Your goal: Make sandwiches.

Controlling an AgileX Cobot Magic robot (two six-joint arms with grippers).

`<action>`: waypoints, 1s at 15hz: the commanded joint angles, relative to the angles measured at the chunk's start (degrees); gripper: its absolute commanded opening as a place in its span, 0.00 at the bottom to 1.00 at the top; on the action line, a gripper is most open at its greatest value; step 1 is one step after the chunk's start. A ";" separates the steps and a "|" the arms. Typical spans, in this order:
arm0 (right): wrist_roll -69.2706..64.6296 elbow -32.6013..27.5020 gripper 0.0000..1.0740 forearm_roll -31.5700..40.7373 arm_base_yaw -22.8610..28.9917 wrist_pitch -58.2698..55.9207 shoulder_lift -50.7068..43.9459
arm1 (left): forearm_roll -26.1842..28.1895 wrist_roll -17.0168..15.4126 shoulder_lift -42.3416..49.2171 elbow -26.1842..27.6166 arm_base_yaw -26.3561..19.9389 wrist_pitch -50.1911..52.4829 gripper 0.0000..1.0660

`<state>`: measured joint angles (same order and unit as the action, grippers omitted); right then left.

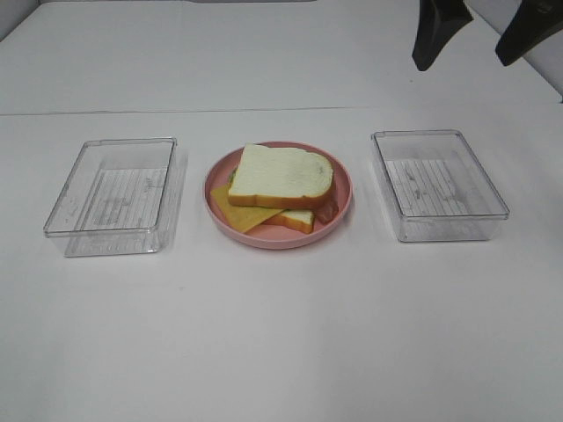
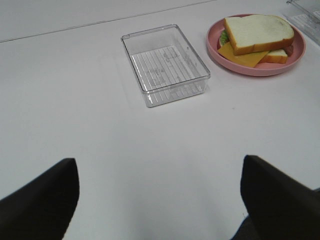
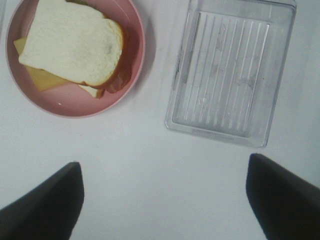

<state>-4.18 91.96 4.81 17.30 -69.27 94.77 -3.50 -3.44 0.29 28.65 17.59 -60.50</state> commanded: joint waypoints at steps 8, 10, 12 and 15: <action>0.57 -36.84 0.77 -0.69 0.06 -3.44 -30.65 | 0.06 0.06 0.57 -0.06 0.23 0.52 0.79; 1.55 -47.10 0.77 -0.69 0.06 -2.98 -41.83 | 0.06 0.06 0.57 -0.06 0.23 0.52 0.79; 3.55 -52.88 0.77 -0.69 0.06 -1.49 -52.14 | 0.06 0.06 0.57 -0.06 0.23 0.52 0.79; 7.22 -57.52 0.77 -0.69 0.06 3.78 -64.92 | 0.06 0.23 0.57 -0.06 0.23 0.52 0.79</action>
<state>2.46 34.21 4.47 17.30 -65.66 27.27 -3.50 -3.44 0.29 28.65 17.59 -60.50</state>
